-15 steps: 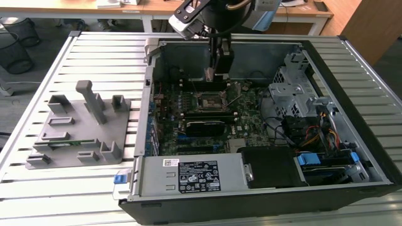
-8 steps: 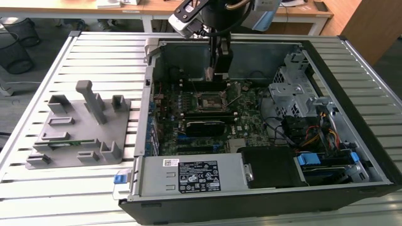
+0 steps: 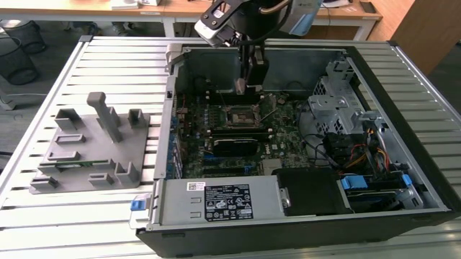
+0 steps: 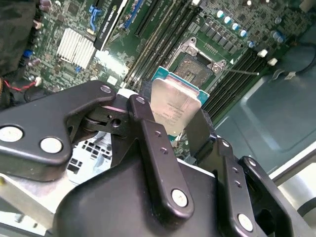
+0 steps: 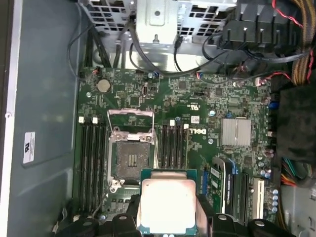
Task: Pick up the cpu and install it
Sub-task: 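Place the cpu into insertion slot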
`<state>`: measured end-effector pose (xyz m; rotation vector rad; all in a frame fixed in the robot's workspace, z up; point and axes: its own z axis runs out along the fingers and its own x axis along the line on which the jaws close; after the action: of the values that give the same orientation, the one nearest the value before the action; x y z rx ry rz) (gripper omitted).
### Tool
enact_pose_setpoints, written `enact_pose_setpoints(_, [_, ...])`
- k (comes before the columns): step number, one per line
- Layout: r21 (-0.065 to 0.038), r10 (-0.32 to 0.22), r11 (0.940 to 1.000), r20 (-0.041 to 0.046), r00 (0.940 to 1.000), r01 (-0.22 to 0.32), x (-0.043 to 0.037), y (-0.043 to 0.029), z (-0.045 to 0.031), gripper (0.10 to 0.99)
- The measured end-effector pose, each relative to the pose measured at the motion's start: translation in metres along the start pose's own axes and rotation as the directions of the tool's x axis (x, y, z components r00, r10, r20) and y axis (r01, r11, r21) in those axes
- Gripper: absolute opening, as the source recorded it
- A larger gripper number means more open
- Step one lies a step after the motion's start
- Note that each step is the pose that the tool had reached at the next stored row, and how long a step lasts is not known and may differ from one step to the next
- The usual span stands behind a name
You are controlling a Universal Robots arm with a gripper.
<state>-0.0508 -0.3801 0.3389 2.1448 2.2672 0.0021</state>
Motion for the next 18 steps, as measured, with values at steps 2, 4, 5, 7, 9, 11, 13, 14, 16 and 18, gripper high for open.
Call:
enact_pose_setpoints(2, [0.0,-0.029,0.9996,-0.0002,0.9996,0.029,0.0,0.0,0.0003,0.525])
enact_pose_setpoints(4, [-0.001,-0.038,0.9993,-0.0007,0.9993,0.038,0.0,0.0,0.0011,0.525])
enact_pose_setpoints(5, [-0.001,-0.038,0.9993,-0.0006,0.9993,0.038,0.0,0.0,0.0013,0.525])
enact_pose_setpoints(7, [-0.001,-0.038,0.9993,-0.0005,0.9993,0.038,0.0001,0.0,0.0017,0.525])
enact_pose_setpoints(9, [-0.001,-0.038,0.9993,-0.0006,0.9993,0.038,0.0005,-0.0002,0.0026,0.525])
enact_pose_setpoints(11, [-0.001,-0.038,0.9993,-0.0006,0.9993,0.038,0.0028,0.0,0.0039,0.525])
enact_pose_setpoints(13, [-0.001,-0.038,0.9993,-0.0005,0.9993,0.038,0.0068,0.0002,0.0054,0.525])
enact_pose_setpoints(14, [-0.001,-0.038,0.9993,-0.0005,0.9993,0.038,0.0091,0.0003,0.0061,0.525])
enact_pose_setpoints(16, [-0.001,-0.037,0.9993,-0.0005,0.9993,0.037,0.0147,0.0006,0.0074,0.525])
enact_pose_setpoints(18, [-0.001,-0.034,0.9994,-0.0005,0.9994,0.034,0.0183,0.0007,0.0088,0.525])
